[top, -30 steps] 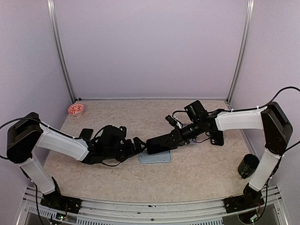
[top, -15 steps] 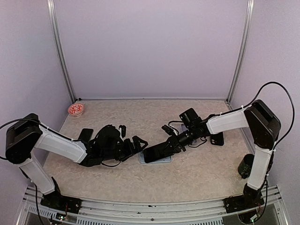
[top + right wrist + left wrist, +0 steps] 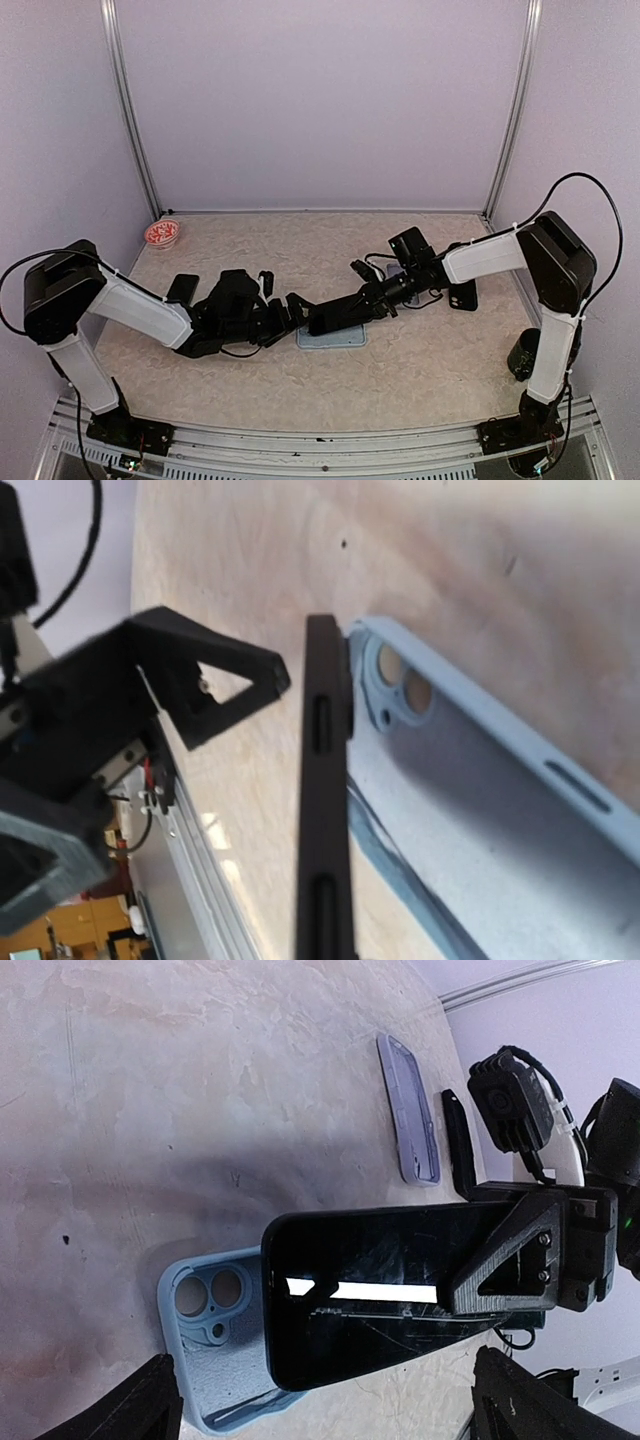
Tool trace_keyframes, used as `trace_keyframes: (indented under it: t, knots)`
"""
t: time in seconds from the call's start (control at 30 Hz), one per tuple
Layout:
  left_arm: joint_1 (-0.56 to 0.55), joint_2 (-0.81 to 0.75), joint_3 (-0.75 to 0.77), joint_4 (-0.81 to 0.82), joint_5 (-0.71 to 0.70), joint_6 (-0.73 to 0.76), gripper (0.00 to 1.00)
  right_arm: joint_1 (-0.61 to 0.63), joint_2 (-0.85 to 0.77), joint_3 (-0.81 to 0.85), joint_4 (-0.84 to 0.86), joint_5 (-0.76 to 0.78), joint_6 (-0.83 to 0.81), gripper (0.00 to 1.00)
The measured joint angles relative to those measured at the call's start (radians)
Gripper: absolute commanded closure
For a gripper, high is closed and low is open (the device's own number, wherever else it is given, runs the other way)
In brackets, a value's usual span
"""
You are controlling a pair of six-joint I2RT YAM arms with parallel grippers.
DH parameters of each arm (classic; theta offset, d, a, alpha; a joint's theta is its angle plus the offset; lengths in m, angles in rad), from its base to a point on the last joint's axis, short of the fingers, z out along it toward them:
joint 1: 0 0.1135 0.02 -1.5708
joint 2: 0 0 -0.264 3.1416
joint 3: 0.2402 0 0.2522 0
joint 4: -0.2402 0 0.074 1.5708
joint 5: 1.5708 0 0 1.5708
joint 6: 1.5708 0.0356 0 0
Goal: Put the phone into the phone case
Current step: Install the phone into the phone case.
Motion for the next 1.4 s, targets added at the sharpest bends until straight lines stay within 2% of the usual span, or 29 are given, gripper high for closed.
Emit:
trace_keyframes:
  t: [1.4]
  knots:
    - [-0.005,0.104,0.035,0.039,0.018,-0.039,0.01,0.003,0.121,-0.034,0.155,-0.109,0.124,0.99]
